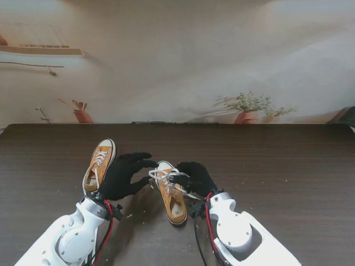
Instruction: Tie the shoelaces into a bow on the shoes
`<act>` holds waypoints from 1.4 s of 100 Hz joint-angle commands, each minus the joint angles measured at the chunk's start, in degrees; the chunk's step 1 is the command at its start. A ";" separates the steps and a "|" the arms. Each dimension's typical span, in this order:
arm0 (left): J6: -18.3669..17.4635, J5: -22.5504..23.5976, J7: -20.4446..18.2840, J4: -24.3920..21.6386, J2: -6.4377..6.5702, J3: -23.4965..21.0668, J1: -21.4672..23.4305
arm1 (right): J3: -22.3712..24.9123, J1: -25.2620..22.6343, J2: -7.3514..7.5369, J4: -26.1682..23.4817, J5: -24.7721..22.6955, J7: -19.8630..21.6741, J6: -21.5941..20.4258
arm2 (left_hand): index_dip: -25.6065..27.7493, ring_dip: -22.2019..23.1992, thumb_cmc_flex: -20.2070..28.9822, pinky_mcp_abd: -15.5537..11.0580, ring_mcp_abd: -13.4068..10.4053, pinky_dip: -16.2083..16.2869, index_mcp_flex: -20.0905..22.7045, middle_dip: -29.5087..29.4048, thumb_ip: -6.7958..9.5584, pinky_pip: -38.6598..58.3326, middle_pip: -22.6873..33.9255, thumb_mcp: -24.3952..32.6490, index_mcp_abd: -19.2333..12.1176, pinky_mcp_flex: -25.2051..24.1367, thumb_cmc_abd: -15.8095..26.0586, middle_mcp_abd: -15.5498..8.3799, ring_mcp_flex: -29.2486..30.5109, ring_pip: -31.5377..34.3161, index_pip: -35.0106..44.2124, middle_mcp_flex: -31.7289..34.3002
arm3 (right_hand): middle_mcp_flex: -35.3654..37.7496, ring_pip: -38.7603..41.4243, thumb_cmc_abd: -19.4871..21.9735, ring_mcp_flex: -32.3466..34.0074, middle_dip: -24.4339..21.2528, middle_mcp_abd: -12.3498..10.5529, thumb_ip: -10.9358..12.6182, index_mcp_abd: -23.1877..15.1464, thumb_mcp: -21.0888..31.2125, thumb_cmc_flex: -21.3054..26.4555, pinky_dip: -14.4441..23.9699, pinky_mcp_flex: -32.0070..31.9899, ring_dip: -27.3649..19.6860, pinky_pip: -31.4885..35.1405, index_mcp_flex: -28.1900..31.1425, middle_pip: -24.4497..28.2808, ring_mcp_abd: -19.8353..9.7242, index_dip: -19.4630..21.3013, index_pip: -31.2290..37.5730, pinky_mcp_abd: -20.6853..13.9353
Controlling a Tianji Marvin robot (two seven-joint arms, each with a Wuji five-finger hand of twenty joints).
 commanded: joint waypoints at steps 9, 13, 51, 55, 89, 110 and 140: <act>-2.02 3.52 2.70 0.05 0.28 -0.18 2.78 | -0.33 0.13 0.05 -1.05 -0.27 0.45 1.01 | 0.73 -0.30 -2.69 1.22 -1.51 -0.95 1.11 0.92 -0.26 -0.21 -0.23 3.89 -9.15 0.37 -3.50 -1.92 0.88 -0.60 -0.11 0.54 | 2.64 -0.70 1.06 1.42 0.89 -0.11 1.16 -0.92 0.14 2.15 0.22 -0.10 -0.80 0.38 0.71 -0.11 0.84 0.42 -0.09 1.31; -2.21 4.31 4.59 0.62 0.14 0.17 2.98 | -0.45 0.13 0.05 -1.21 -0.57 0.33 1.15 | 0.54 -0.23 -3.53 1.14 -1.48 -0.99 0.73 0.90 -0.25 0.03 -0.19 5.75 -9.46 0.34 -4.52 -1.90 0.81 -0.42 -0.12 0.31 | 2.69 -0.74 1.15 1.44 0.86 -0.10 1.16 -0.83 0.11 2.08 0.24 -0.14 -0.81 0.31 0.71 -0.14 0.88 0.35 -0.11 1.38; -3.67 -0.69 15.08 7.77 -2.95 5.57 0.37 | -1.44 -0.04 0.29 -2.12 -2.49 0.41 1.29 | 1.45 1.25 -6.80 0.95 -1.50 -0.26 3.46 1.70 -1.17 3.80 2.04 11.07 -15.51 -0.29 -9.86 -3.11 0.78 2.83 4.36 0.99 | 3.09 -0.87 1.33 1.43 0.60 0.23 1.26 -0.51 0.02 2.12 0.40 -0.02 -0.78 -0.06 0.68 -0.37 1.25 -0.14 -0.10 2.05; -3.97 -2.49 14.18 7.87 -3.18 5.82 0.26 | -1.55 -0.07 0.30 -2.18 -2.70 0.36 1.27 | 1.50 1.38 -6.02 0.95 -1.47 -0.28 3.87 1.86 -2.04 4.27 2.24 10.21 -15.75 -0.42 -9.91 -3.03 0.82 3.20 4.98 1.20 | 3.09 -0.87 1.36 1.43 0.59 0.23 1.26 -0.54 0.02 2.10 0.41 -0.02 -0.78 -0.07 0.66 -0.38 1.25 -0.17 -0.10 2.07; -1.76 -5.82 12.38 9.11 -3.62 8.23 -1.47 | -2.31 -0.09 0.28 -2.30 -3.25 0.24 1.28 | 1.04 1.99 -5.49 1.47 -0.97 -0.13 4.38 2.47 -2.22 6.39 2.91 9.42 -13.78 0.02 -10.89 -2.54 1.38 4.56 5.55 1.65 | 3.20 -0.90 1.53 1.43 0.49 0.24 1.34 -0.41 0.09 2.17 0.55 -0.01 -0.72 -0.16 0.69 -0.45 1.26 -0.39 0.04 2.15; 0.65 -4.44 14.32 9.95 -3.69 9.99 -2.77 | -2.52 0.00 0.31 -2.31 -3.30 0.36 1.11 | 0.97 2.22 -5.69 1.64 -0.76 -0.13 4.61 2.83 -2.17 7.42 3.45 9.47 -12.92 0.43 -10.93 -2.19 1.91 5.21 5.39 2.22 | 3.22 -0.91 1.56 1.43 0.47 0.37 1.35 -0.35 0.11 2.15 0.64 -0.01 -0.68 -0.20 0.70 -0.44 1.26 -0.46 0.12 2.15; 2.01 -6.22 14.06 11.33 -4.14 12.60 -4.50 | -2.71 -0.05 0.26 -2.71 -3.74 0.03 1.25 | -1.40 2.30 3.62 1.62 -0.44 -1.22 6.56 3.09 -1.63 9.44 3.93 -8.04 -14.42 -0.01 -3.79 -1.98 2.00 6.06 11.14 3.29 | 3.35 -0.93 1.41 1.43 0.37 0.26 1.35 -0.26 0.22 2.19 0.74 0.00 -0.65 -0.23 0.69 -0.55 1.26 -0.55 0.16 2.15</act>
